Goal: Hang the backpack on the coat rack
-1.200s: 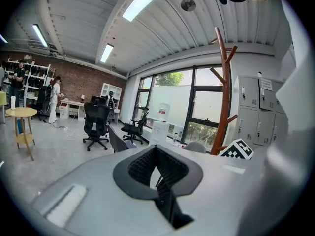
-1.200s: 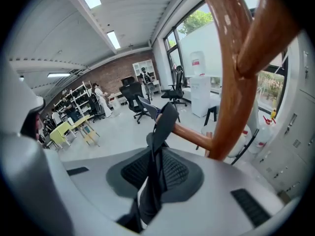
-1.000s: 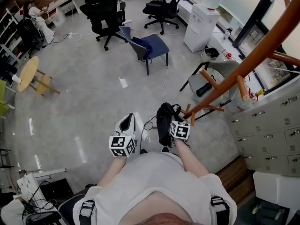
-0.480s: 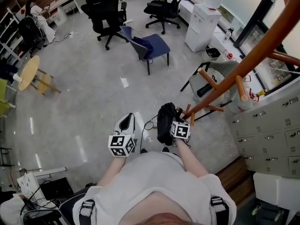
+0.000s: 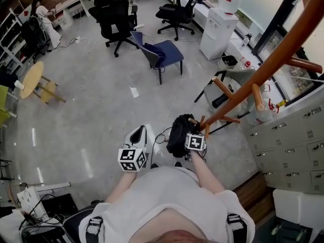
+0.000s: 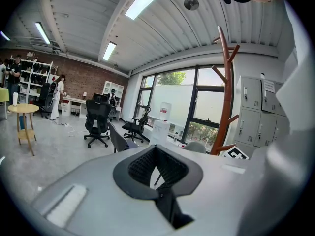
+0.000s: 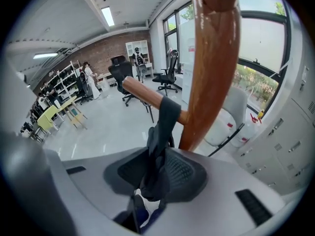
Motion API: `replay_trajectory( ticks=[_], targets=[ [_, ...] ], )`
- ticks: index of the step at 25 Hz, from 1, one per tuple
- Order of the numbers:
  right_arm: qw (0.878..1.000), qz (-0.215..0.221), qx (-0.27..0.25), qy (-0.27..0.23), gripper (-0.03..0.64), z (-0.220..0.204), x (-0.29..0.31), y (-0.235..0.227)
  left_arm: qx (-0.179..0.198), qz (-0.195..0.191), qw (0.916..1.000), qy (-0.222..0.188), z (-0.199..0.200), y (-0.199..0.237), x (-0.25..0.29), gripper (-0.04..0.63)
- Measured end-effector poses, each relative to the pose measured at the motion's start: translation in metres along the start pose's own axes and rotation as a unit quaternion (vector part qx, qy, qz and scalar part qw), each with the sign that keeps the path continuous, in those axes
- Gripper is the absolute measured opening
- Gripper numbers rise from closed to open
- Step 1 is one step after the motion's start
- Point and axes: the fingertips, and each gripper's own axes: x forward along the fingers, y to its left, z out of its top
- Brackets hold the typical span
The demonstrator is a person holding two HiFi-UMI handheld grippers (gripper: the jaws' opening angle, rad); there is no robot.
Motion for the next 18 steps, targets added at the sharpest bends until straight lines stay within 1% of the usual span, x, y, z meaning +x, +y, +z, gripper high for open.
replay_trajectory(
  ticks=[3,6,9,12,15,17,18],
  targets=[
    [1.000,-0.001,0.000,0.016,0.113,-0.009,0.000,-0.001,-0.003,0.000,1.0000,0.002,-0.001,-0.001,-0.001,0.011],
    [1.000,-0.006,-0.025,-0.010,0.114,0.000,-0.007,0.002,-0.001,-0.001,1.0000,0.001,-0.001,-0.002,-0.003,0.011],
    [0.999,-0.005,-0.038,0.001,0.114,0.000,-0.024,0.006,-0.002,-0.002,1.0000,-0.001,-0.002,-0.003,-0.004,0.011],
    [1.000,0.009,-0.025,0.001,0.114,-0.005,-0.035,0.010,-0.001,-0.002,1.0000,-0.001,-0.002,-0.004,-0.008,0.011],
    [0.999,0.032,-0.011,-0.016,0.108,-0.003,-0.046,0.018,0.000,0.003,1.0000,0.000,-0.004,-0.002,-0.012,0.011],
    [0.998,0.046,-0.014,-0.032,0.084,0.004,-0.059,0.023,0.001,0.005,1.0000,-0.002,-0.003,-0.003,-0.014,0.011],
    [0.997,0.058,-0.017,-0.042,0.057,0.009,-0.066,0.028,0.001,0.006,1.0000,-0.003,-0.002,-0.004,-0.016,0.011]
  ],
)
